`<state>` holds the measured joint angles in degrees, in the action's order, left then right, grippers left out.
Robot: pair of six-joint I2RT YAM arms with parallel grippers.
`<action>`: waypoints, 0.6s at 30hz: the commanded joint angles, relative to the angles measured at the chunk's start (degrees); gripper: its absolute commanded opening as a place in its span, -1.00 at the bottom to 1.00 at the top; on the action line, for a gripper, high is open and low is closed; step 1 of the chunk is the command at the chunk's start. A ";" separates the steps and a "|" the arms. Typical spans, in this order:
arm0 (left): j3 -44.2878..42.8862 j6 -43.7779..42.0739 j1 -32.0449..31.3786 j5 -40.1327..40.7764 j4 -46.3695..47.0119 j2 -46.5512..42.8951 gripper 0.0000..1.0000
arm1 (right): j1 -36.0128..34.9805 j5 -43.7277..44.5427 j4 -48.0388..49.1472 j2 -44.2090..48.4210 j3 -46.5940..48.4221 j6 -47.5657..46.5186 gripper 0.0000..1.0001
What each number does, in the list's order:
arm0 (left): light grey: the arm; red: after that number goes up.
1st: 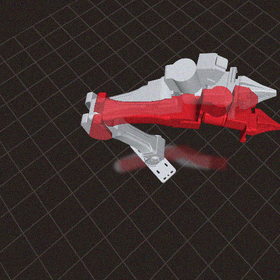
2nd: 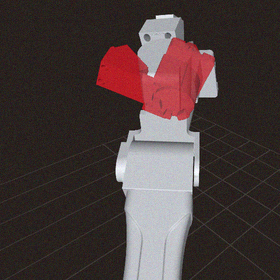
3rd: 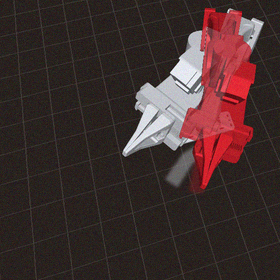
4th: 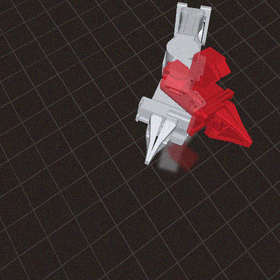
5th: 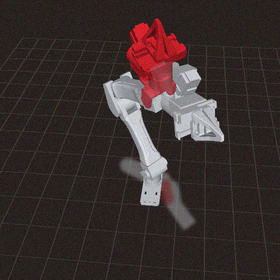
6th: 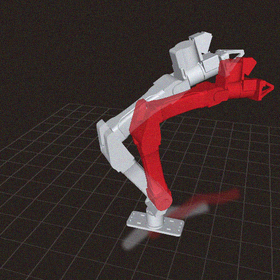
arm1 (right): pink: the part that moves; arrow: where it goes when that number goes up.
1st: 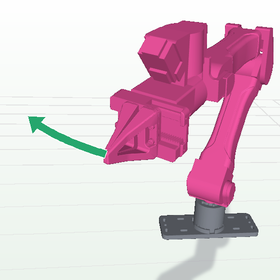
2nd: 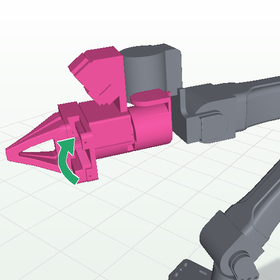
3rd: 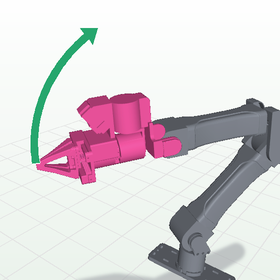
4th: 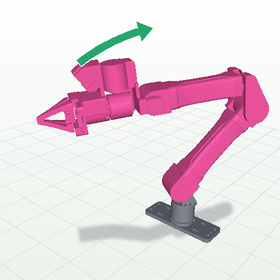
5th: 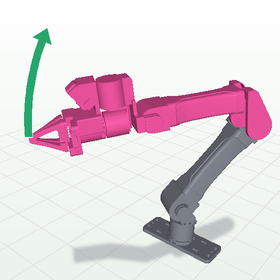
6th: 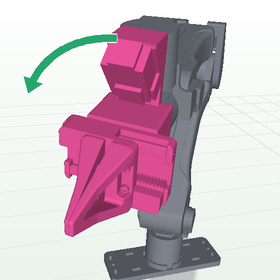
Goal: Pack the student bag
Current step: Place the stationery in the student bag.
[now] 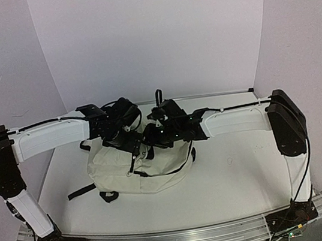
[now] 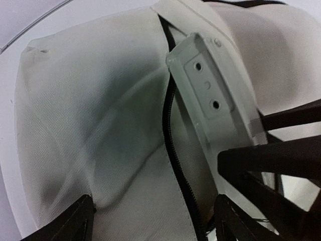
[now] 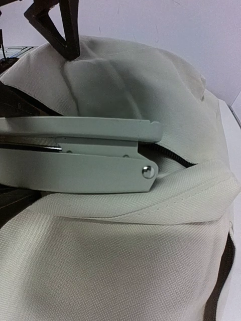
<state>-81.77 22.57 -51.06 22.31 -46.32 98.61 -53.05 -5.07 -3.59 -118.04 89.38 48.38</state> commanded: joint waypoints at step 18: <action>-14.06 11.62 -5.48 26.04 -25.59 10.99 -0.06 | 0.70 2.95 -1.34 0.45 0.60 0.26 -0.58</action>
<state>-93.37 30.14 -55.77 40.23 -66.33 109.72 -52.66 -5.66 -3.48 -118.04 89.23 48.31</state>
